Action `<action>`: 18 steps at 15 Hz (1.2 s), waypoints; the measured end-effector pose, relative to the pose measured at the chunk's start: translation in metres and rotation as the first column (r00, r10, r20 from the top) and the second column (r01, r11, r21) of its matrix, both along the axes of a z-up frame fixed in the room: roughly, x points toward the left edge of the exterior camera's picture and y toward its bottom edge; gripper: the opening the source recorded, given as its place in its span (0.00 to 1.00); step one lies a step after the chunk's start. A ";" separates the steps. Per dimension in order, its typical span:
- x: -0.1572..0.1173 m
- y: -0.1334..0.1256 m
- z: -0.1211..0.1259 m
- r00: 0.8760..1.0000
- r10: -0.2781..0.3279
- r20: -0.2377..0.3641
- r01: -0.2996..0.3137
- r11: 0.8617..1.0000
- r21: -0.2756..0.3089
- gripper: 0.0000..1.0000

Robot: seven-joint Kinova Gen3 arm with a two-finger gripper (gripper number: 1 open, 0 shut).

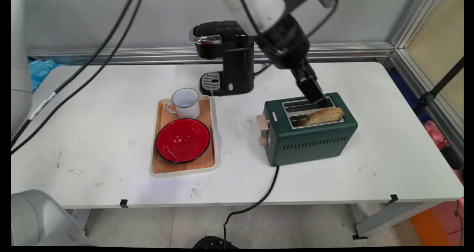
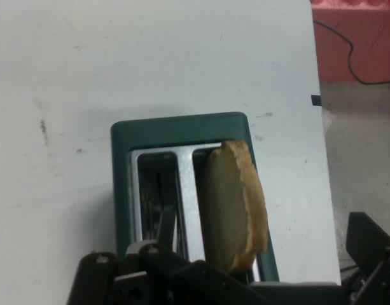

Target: Press the toaster switch

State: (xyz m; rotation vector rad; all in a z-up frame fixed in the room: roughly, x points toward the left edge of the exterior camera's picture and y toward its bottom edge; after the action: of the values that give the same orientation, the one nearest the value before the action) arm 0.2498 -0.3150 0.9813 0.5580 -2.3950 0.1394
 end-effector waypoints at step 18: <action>0.121 0.082 -0.011 0.990 0.140 -0.005 -0.140 0.988 -0.068 1.00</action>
State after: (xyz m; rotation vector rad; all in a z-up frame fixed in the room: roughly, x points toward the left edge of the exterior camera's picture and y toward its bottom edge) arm 0.3712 -0.2329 0.9702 0.6934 -2.3405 0.2816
